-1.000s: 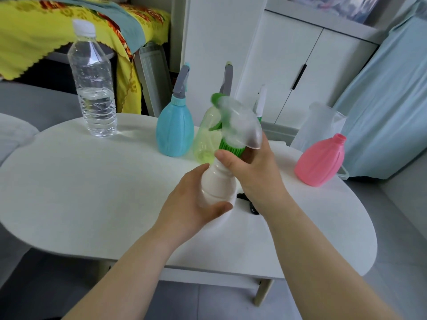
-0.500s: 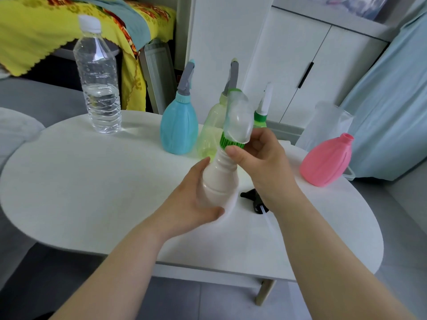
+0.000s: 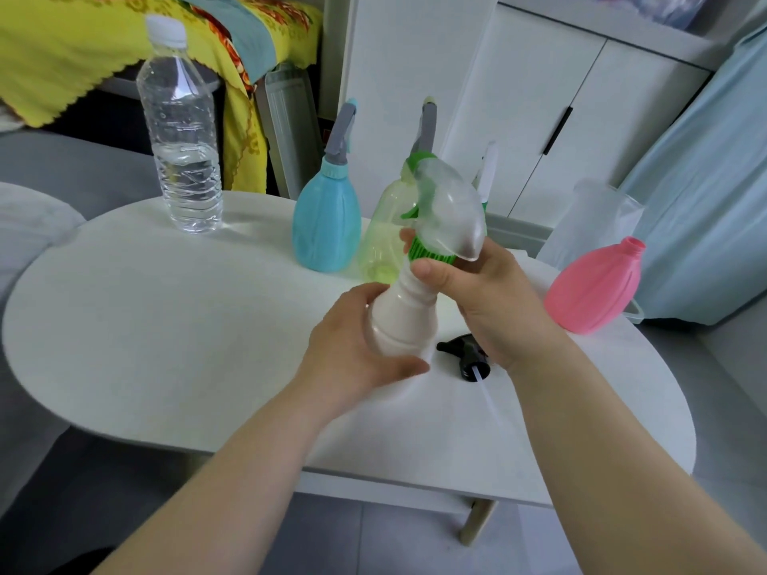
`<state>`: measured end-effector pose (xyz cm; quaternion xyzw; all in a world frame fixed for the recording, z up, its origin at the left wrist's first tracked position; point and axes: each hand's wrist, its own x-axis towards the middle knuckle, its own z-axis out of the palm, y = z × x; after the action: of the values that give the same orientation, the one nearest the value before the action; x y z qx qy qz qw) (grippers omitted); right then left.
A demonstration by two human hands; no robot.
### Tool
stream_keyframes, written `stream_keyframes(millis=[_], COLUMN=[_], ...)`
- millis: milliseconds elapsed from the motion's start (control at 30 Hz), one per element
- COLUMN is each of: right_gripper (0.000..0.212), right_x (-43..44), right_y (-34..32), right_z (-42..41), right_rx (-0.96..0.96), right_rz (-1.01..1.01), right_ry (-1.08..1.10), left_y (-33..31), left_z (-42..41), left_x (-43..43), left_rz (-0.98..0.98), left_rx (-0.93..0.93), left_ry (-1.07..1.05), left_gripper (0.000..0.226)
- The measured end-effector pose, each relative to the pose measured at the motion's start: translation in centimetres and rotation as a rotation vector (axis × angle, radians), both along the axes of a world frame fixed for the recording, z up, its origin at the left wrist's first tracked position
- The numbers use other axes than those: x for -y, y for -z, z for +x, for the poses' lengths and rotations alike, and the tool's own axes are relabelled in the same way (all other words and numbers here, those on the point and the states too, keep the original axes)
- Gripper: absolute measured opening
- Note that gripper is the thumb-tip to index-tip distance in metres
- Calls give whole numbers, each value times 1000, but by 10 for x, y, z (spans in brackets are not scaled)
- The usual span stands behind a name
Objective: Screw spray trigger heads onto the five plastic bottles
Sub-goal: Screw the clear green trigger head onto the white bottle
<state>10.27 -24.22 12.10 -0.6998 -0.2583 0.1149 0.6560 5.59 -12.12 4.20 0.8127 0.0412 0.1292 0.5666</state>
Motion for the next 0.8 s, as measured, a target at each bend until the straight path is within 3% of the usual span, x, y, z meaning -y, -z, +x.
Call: stream_keyframes(millis=[100, 200, 300, 400, 533, 667, 800], right_gripper=[23, 30, 38, 39, 38, 24, 17], right_x=[-4, 1, 10, 9, -4, -6, 3], right_y=[4, 0, -5, -3, 6, 14, 12], right_z=[-1, 1, 5, 6, -4, -16, -17], right_rx=[40, -13, -55, -31, 23, 151, 184], right_rz=[1, 5, -43, -47, -21, -163, -43], right_ry=[75, -33, -126, -82, 139, 211, 257], left_y=[2, 1, 1, 3, 6, 9, 11], left_z=[0, 0, -2, -1, 0, 2, 3], left_x=[13, -10, -27, -19, -3, -1, -4], left_rz=[170, -28, -40, -26, 100, 88, 76], left_rx=[12, -35, -70, -51, -4, 28, 55], left_ry=[-157, 145, 307, 220, 80, 34, 46], left_gripper=[88, 97, 82, 73, 83, 83, 82])
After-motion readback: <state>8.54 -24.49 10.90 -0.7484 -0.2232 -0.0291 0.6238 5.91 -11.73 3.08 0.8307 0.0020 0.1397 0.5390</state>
